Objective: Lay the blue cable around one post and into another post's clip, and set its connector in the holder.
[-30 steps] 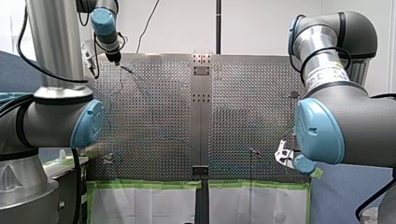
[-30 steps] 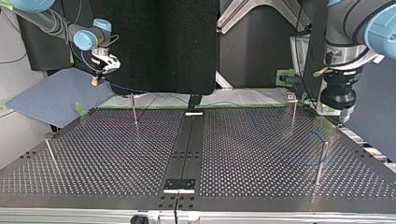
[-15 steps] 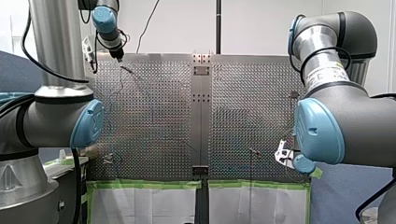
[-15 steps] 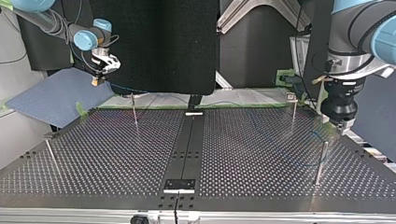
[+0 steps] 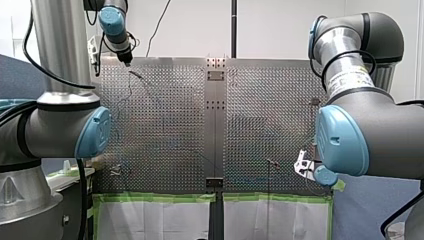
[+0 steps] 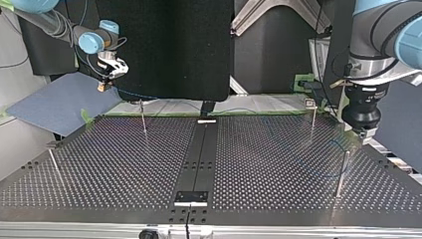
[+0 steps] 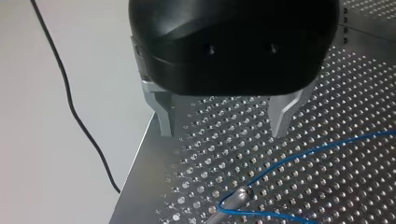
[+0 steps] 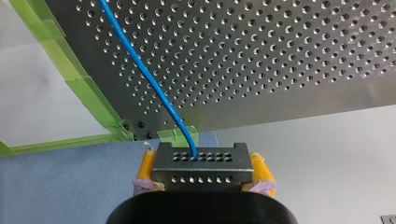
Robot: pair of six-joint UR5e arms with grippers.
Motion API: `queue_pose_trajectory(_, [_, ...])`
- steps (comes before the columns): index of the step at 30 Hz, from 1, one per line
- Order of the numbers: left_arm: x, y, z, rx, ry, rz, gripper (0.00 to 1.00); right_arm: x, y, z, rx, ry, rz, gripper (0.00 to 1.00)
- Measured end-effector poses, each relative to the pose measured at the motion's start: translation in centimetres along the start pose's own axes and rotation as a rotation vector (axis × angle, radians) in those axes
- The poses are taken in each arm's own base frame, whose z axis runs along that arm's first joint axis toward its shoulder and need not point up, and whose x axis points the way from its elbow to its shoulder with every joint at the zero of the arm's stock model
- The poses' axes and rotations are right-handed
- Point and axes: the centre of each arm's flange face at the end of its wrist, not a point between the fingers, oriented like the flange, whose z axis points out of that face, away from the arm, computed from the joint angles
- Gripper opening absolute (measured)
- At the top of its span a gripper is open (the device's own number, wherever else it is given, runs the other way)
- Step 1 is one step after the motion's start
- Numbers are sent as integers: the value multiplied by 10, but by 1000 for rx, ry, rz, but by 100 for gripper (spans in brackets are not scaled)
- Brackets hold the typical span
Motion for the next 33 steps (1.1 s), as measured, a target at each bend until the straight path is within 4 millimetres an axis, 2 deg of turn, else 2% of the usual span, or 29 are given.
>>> queue_pose_trajectory(16, [1, 9, -6, -100, 10, 68, 100, -1, -2, -1, 3, -3, -1, 0])
queue_pose_trajectory(33, [1, 7, -7, -101, 11, 67, 100, -1, -3, -1, 5, -4, -1, 0])
